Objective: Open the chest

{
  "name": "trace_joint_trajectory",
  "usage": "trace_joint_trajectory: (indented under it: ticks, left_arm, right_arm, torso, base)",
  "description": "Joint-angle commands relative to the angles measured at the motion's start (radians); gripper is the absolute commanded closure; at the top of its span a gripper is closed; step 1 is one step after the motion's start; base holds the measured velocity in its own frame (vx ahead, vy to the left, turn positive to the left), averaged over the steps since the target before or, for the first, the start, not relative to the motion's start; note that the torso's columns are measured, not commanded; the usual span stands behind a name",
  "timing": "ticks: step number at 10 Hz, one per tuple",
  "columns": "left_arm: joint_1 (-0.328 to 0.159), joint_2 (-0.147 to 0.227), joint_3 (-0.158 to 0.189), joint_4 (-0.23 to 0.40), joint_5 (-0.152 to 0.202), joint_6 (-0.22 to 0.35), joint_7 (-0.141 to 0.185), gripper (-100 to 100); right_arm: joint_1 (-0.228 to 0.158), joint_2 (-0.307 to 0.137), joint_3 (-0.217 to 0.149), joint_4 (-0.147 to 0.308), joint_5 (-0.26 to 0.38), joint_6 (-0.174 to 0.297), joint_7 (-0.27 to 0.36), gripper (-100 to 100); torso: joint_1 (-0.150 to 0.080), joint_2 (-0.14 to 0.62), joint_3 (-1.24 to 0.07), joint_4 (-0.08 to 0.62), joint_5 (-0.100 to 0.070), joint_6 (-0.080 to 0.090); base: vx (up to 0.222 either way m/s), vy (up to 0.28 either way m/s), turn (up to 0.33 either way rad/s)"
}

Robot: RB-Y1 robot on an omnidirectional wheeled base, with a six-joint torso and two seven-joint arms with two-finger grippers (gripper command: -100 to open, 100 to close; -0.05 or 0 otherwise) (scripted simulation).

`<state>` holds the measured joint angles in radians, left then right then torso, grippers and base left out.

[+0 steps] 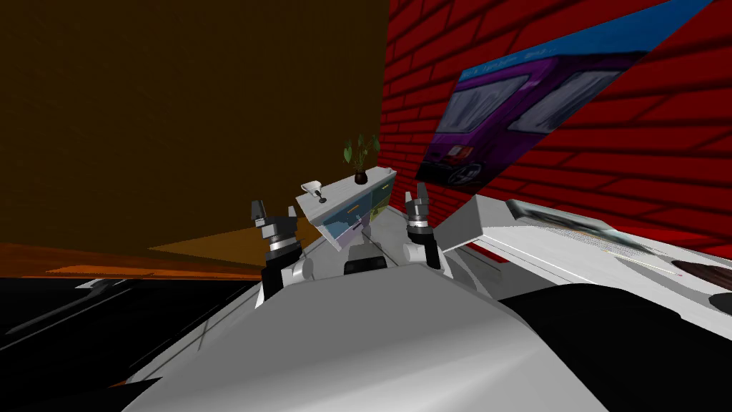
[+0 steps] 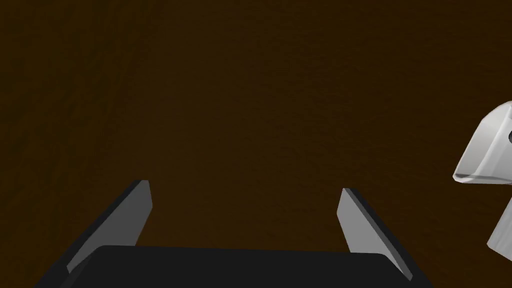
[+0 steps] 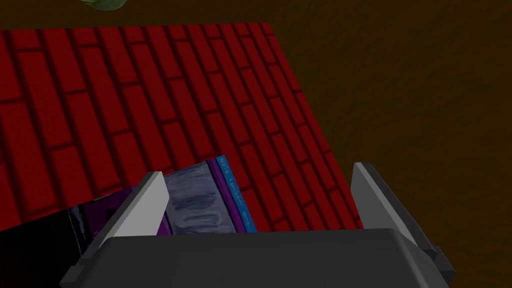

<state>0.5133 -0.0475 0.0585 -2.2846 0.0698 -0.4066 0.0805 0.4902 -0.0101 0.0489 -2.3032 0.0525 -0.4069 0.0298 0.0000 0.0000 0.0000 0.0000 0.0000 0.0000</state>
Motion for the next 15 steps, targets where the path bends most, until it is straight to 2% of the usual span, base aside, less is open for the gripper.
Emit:
trace_joint_trajectory:
  ticks: [1, 9, 10, 12, 15]
  left_arm:
    - [0.000, 0.000, 0.000, 0.000, 0.000, 0.000, 0.000, 0]
    - [0.000, 0.000, 0.000, 0.000, 0.000, 0.000, 0.000, 0]
    - [0.000, 0.000, 0.000, 0.000, 0.000, 0.000, 0.000, 0]
    - [0.000, 0.000, 0.000, 0.000, 0.000, 0.000, 0.000, 0]
    - [0.000, 0.000, 0.000, 0.000, 0.000, 0.000, 0.000, 0]
  right_arm:
    - [0.000, 0.000, 0.000, 0.000, 0.000, 0.000, 0.000, 0]
    - [0.000, 0.000, 0.000, 0.000, 0.000, 0.000, 0.000, 0]
    - [-0.009, -0.039, -0.004, 0.010, 0.014, -0.004, 0.041, -100]
    - [-0.023, -0.071, -0.010, 0.025, 0.036, -0.009, 0.098, -100]
    - [-0.041, -0.098, -0.019, 0.046, 0.065, -0.017, 0.178, -100]
  torso:
    - [0.000, 0.040, -0.082, 0.041, 0.000, 0.000]
    - [0.000, 0.618, -1.234, 0.617, 0.000, 0.000]
    - [0.000, 0.691, -1.382, 0.691, 0.000, 0.000]
    - [0.001, 0.734, -1.471, 0.734, 0.000, 0.000]
    - [0.000, 0.738, -1.476, 0.738, 0.000, 0.000]
  base:
    - [0.000, 0.000, 0.000]
    - [0.000, 0.000, 0.000]
    - [0.010, 0.012, 0.073]
    - [0.009, 0.020, 0.090]
    - [0.008, 0.022, 0.064]
